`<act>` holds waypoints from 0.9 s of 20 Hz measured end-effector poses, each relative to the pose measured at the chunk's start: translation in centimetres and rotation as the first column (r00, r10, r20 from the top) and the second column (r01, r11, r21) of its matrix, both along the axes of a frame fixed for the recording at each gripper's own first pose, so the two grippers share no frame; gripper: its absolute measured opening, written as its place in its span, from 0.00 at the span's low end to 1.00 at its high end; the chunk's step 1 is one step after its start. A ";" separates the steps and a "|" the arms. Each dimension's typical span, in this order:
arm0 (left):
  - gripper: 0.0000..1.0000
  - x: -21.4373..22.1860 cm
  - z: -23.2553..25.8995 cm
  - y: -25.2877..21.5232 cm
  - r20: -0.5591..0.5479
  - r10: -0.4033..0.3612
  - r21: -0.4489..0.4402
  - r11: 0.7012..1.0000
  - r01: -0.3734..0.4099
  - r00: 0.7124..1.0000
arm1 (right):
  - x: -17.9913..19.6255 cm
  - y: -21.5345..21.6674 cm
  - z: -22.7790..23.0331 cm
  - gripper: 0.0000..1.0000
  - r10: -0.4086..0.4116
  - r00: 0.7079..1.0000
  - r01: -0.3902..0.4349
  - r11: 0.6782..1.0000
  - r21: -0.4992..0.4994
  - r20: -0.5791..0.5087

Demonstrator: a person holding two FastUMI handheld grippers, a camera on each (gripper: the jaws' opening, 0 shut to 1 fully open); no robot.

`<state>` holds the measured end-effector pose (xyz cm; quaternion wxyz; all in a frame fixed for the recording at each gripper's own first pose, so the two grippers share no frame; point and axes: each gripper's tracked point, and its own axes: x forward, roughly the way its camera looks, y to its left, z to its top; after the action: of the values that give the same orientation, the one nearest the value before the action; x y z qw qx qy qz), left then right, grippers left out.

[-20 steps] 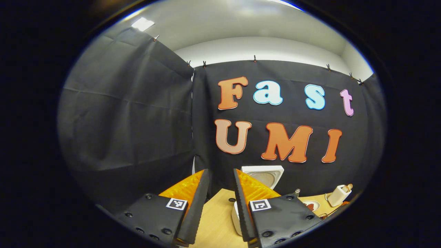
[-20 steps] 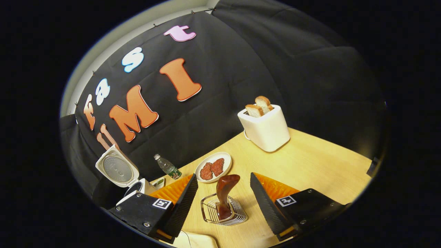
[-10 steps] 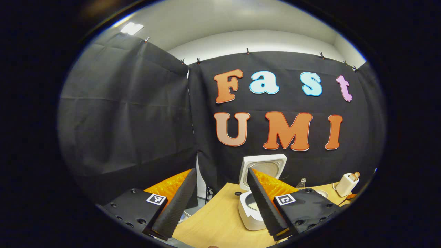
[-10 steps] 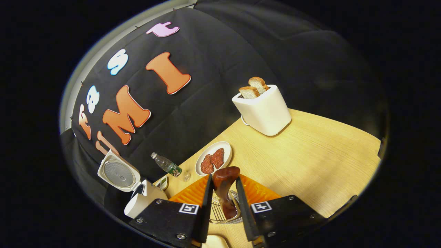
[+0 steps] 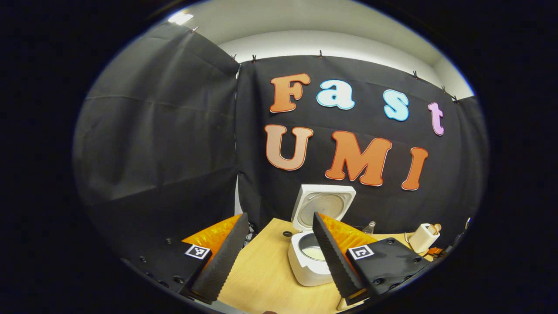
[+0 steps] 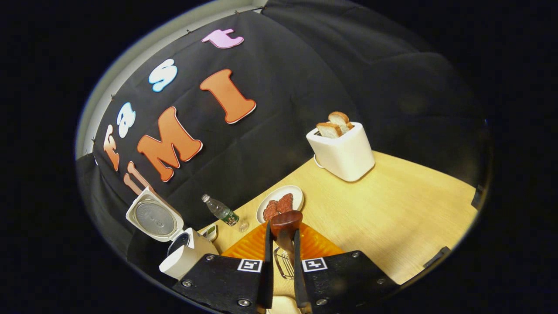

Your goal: Close the left gripper, press the button to open the rice cooker; take a wooden spoon from the chopstick holder with the right hand, scoop a spoonful of rice and pour it into the rice cooker, then put the wooden spoon back into the chopstick holder.

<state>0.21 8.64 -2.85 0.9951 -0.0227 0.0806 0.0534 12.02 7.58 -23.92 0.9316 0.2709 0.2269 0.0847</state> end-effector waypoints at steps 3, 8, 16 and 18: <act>0.99 0.7 0.3 1.8 0.003 -0.008 0.002 1.000 0.008 1.000 | -1.5 0.7 3.4 0.19 0.009 0.998 -0.005 0.998 -0.057 0.070; 0.99 1.8 0.2 4.2 0.010 -0.052 -0.017 0.999 0.052 0.999 | -6.2 3.2 8.1 0.19 0.061 0.988 -0.045 0.993 -0.110 0.142; 0.99 3.5 -0.8 6.8 -0.001 -0.134 -0.009 0.991 0.134 0.991 | -13.5 7.7 8.1 0.19 0.133 0.976 -0.087 0.965 -0.249 0.172; 0.99 3.7 -1.3 7.2 -0.005 -0.153 -0.009 0.988 0.153 0.988 | -14.4 8.9 7.1 0.19 0.144 0.974 -0.092 0.956 -0.277 0.175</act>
<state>3.95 15.80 -4.13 0.9959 -0.0207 0.0853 -0.0233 -2.40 16.50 -16.87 0.9705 0.1191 0.1605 0.1349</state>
